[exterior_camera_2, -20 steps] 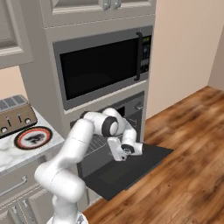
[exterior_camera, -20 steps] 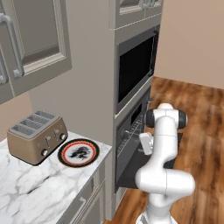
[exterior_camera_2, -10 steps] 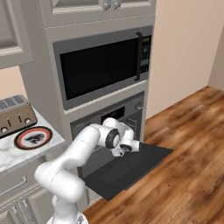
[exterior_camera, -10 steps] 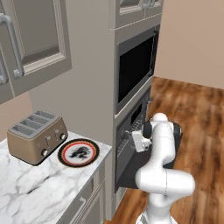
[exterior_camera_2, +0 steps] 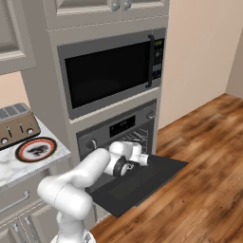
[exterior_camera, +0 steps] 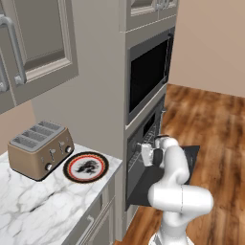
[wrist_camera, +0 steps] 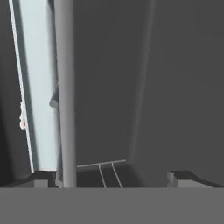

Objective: Take the baked cake out of the oven and place it on the plate for cooling. Then close the oven door.

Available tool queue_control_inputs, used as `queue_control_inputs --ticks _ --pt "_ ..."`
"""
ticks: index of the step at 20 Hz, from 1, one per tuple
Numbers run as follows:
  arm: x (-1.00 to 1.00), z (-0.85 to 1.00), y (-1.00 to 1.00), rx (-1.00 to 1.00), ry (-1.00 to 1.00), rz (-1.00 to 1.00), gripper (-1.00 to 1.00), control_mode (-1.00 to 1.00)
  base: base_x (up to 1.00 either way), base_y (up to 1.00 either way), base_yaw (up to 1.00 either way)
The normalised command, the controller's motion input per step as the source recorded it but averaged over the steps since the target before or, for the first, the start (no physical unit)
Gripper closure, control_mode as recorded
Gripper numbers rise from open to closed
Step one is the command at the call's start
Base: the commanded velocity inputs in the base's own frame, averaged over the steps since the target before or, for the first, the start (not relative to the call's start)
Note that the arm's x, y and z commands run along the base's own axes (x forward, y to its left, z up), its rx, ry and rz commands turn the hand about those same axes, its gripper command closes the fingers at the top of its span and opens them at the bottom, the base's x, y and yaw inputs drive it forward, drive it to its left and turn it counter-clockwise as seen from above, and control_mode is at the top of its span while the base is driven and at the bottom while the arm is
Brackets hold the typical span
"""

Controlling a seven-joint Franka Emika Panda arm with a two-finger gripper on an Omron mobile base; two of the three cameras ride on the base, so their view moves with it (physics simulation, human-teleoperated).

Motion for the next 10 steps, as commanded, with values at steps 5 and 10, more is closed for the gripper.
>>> queue_control_inputs --ticks 5,10 --pt "0.64 -0.32 0.06 0.00 0.00 -0.10 -1.00 -1.00 0.00 0.00 0.00" --pt "0.41 -0.32 0.10 -0.01 0.00 -0.14 1.00 -1.00 0.00 0.00 0.00"
